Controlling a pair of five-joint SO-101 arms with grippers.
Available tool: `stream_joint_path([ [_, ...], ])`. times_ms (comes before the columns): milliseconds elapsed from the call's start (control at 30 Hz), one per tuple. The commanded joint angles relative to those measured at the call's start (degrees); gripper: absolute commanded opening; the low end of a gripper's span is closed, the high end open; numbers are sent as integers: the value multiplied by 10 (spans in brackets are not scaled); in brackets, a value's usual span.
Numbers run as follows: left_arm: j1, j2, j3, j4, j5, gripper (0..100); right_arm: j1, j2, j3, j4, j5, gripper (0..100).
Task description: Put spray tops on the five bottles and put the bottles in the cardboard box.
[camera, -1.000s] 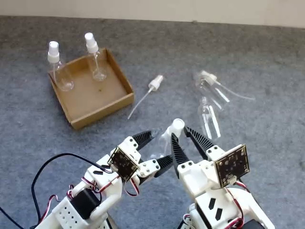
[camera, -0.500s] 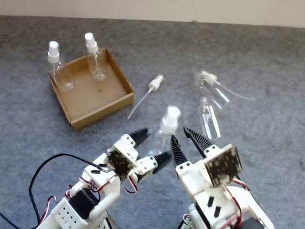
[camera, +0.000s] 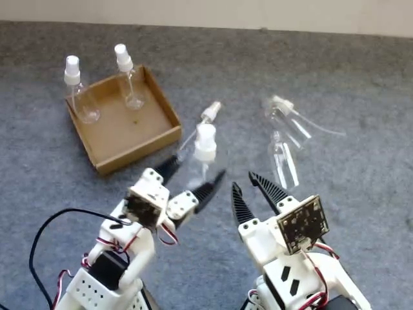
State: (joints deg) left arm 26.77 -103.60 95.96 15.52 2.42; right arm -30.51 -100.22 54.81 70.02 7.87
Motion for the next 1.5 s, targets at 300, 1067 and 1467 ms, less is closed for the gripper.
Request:
stream_joint_path([
  [300, -113, -10, -5, -85, 4, 154, -7, 0, 204, -175, 7, 4],
  [1067, 46, -9, 11, -90, 4, 154, -121, 0, 317, -282, 6, 8],
  [1467, 84, -9, 11, -55, 4, 154, -16, 0, 319, -282, 6, 8],
])
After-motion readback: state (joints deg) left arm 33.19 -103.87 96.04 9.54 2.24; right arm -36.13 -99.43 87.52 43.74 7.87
